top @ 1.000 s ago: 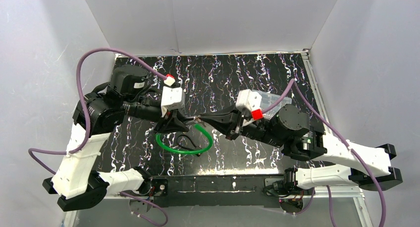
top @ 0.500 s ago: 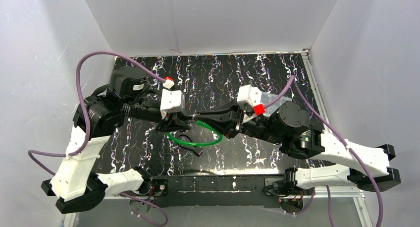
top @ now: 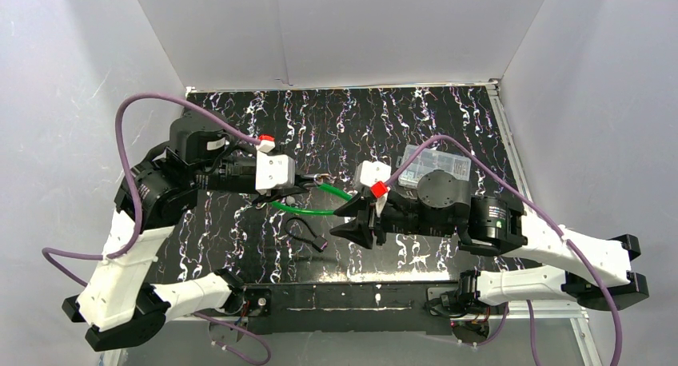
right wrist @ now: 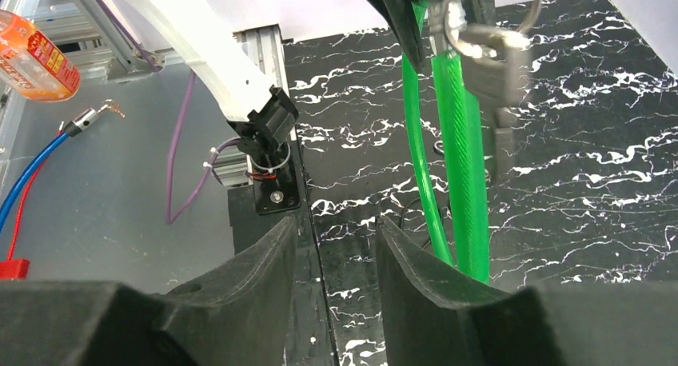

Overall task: Unlock with the key
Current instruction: Unlock the lock.

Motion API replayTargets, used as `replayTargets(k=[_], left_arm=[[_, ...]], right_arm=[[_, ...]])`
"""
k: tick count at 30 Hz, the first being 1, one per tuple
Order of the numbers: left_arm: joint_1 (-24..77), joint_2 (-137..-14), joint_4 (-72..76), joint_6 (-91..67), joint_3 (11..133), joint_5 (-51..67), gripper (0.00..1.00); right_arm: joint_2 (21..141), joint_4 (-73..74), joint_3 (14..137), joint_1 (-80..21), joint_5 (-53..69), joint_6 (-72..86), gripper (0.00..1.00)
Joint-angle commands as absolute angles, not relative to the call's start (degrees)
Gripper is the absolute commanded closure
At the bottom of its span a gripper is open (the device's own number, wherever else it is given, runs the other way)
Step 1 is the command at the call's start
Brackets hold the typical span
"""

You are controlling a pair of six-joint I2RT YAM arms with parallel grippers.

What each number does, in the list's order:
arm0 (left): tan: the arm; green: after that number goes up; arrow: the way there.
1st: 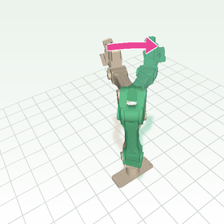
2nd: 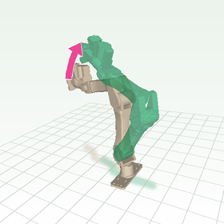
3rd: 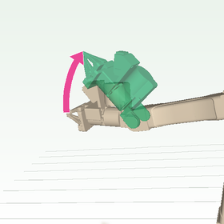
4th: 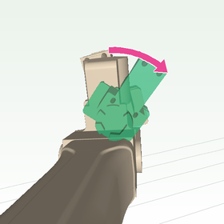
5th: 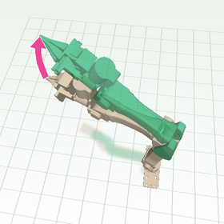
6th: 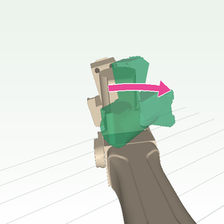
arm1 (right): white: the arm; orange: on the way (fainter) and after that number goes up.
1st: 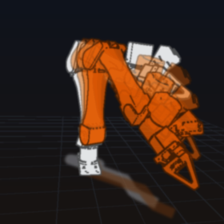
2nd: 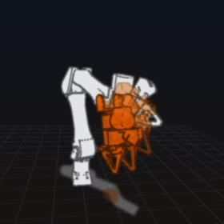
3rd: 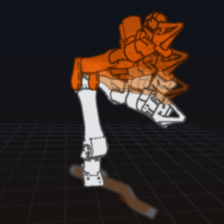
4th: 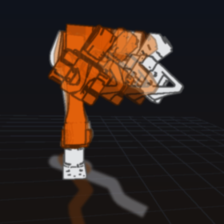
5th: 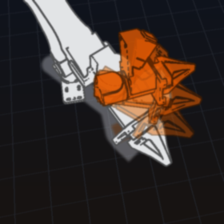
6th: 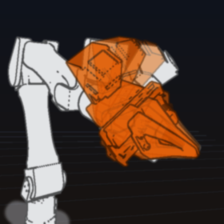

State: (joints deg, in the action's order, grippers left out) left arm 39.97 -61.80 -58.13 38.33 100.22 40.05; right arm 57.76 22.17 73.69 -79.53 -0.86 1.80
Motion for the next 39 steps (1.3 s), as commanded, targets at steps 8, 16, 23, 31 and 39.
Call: replayTargets(k=[8,16,23,31,39], left_arm=[[39.99,-58.99,-59.0,43.45,99.55,37.94,1.0],[39.92,-56.51,-55.47,36.97,97.05,39.33,1.0],[39.95,-56.48,-54.91,34.58,98.7,40.43,1.0],[39.94,-57.11,-54.34,30.42,100.47,43.28,1.0],[39.84,-58.41,-51.48,25.87,101.11,44.72,1.0]], right_arm=[[58.8,27.25,84.7,-79.64,-9.06,-6.16,0.46],[59.12,24.63,79.47,-79.63,-8.45,-5.34,0.47],[58.04,16.88,73.59,-79.63,-6.52,-5.08,0.48],[58.84,5.85,69.71,-79.63,-7.7,-5.02,0.79],[58.45,1.46,67.73,-79.63,-6.07,-1.77,0.92]])
